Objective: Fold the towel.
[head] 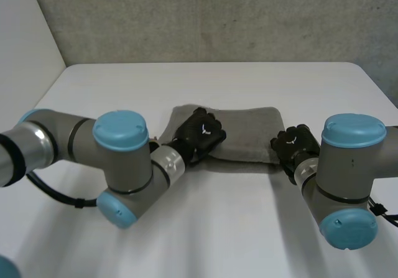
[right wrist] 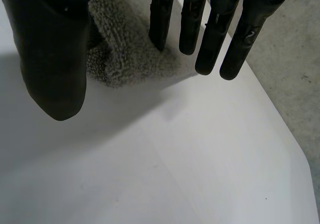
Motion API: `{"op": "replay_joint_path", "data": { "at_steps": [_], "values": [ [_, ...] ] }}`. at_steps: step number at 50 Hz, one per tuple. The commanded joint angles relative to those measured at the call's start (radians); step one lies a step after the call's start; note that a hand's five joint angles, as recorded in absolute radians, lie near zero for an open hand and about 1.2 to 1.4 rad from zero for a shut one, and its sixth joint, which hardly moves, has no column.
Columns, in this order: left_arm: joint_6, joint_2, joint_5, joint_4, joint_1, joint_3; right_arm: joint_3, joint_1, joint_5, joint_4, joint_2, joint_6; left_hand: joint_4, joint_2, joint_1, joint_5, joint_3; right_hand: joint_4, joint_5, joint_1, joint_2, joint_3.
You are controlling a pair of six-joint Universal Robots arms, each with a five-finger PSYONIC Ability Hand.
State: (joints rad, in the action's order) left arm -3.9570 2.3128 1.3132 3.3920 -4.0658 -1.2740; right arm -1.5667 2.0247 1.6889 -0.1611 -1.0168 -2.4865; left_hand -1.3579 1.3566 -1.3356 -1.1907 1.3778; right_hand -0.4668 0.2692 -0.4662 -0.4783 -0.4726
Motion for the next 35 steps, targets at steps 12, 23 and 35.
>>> {"op": "replay_joint_path", "data": {
  "at_steps": [12,23,35],
  "values": [
    [-0.127,0.045,0.054,0.055,0.007,-0.059,-0.013,0.031,0.000,-0.011,-0.005,0.000,0.468,-0.467,0.446,0.475,-0.488,0.024,-0.001,0.023,0.035,0.029],
    [-0.108,-0.018,0.100,0.056,-0.025,-0.103,-0.012,0.025,0.003,-0.041,0.006,0.008,0.496,-0.494,0.473,0.503,-0.515,-0.117,0.140,-0.117,-0.105,-0.111],
    [0.146,-0.179,0.098,0.056,-0.091,-0.203,-0.001,-0.008,-0.003,-0.061,0.003,0.009,0.795,-0.793,0.773,0.802,-0.815,-0.930,0.953,-0.930,-0.918,-0.924]
  ]
}}
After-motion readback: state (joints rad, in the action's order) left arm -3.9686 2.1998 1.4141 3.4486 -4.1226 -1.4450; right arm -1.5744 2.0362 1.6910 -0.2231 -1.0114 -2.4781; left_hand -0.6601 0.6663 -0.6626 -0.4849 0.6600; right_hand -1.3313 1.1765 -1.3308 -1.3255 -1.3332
